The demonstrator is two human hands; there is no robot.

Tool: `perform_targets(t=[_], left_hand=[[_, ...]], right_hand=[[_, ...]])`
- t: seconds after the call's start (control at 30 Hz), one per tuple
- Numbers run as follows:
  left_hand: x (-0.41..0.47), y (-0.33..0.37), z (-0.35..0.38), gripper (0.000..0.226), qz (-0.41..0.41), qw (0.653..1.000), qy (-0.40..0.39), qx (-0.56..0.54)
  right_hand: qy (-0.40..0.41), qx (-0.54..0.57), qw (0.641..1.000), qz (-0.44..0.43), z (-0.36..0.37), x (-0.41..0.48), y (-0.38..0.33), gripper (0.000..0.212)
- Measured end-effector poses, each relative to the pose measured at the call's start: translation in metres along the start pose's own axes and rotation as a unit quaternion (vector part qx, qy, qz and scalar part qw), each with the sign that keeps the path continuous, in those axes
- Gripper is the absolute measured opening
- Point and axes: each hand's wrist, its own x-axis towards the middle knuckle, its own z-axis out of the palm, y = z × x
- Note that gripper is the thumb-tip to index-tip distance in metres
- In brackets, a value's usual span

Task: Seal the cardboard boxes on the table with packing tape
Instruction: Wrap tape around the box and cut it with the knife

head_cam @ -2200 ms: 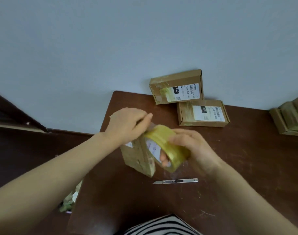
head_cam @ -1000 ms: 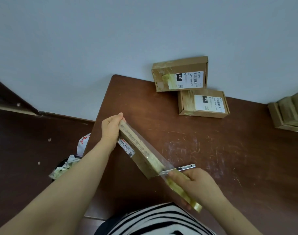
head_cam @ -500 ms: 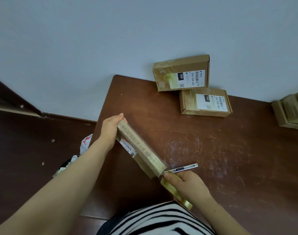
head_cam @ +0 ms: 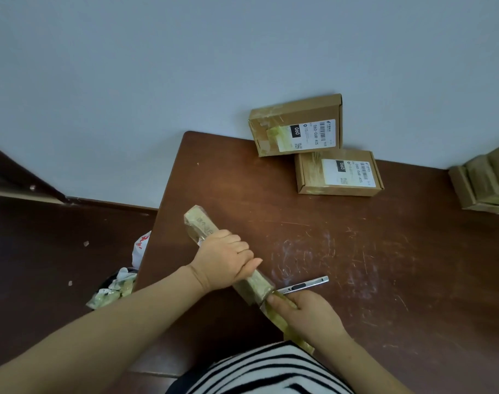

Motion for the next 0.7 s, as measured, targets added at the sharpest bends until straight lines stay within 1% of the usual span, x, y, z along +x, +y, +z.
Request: perform_targets(t=[0.07,0.13,0.2,0.23,0.27,0.3,0.37,0.4,0.47,0.53,0.6,0.63,0.7], left_hand=[[0.012,-0.001,0.005,0.062,0.007,1.000,0.014,0.002],[0.019,-0.001,0.010,0.061,0.020,1.000,0.002,-0.021],[0.018,-0.006,0.007,0.056,0.045,0.997,-0.025,-0.054],[0.014,-0.012,0.005,0.055,0.055,0.997,-0.034,-0.047],[0.012,-0.021,0.002,0.056,0.045,0.998,-0.036,-0.026],[0.011,-0.034,-0.002,0.061,0.009,0.999,-0.039,-0.001],[0.007,-0.059,-0.013,0.071,-0.091,0.995,-0.031,0.041],[0.004,-0.066,-0.015,0.075,-0.119,0.991,-0.022,0.052],[0.001,-0.068,-0.016,0.075,-0.133,0.990,-0.010,0.045],[0.000,-0.065,-0.014,0.075,-0.134,0.991,0.008,0.028],[-0.001,-0.063,-0.015,0.074,-0.136,0.991,0.009,0.017],[-0.003,-0.063,-0.017,0.072,-0.138,0.990,0.004,0.025],[-0.007,-0.059,-0.019,0.061,-0.138,0.986,-0.006,0.089]], right_hand=[[0.024,0.018,1.000,0.007,-0.003,-0.001,0.003,0.052],[0.034,0.012,0.999,0.007,-0.008,0.000,0.006,0.051],[0.027,0.009,1.000,0.007,-0.010,0.001,0.006,0.049],[0.030,0.004,1.000,0.006,-0.009,0.000,0.006,0.049],[0.037,-0.002,0.999,0.005,-0.008,-0.001,0.006,0.049],[0.041,-0.008,0.999,0.003,-0.006,-0.002,0.006,0.048],[0.042,-0.011,0.999,0.001,-0.004,-0.003,0.006,0.048],[0.042,-0.014,0.999,-0.001,-0.002,-0.003,0.006,0.050],[0.035,-0.027,0.999,-0.005,0.002,-0.004,0.005,0.052],[0.036,-0.026,0.999,-0.007,0.002,-0.004,0.003,0.050],[0.038,-0.034,0.999,-0.013,0.001,-0.004,0.002,0.049],[0.038,-0.038,0.998,-0.015,0.001,-0.004,0.002,0.049],[0.037,-0.041,0.998,-0.017,0.002,-0.005,0.002,0.048]])
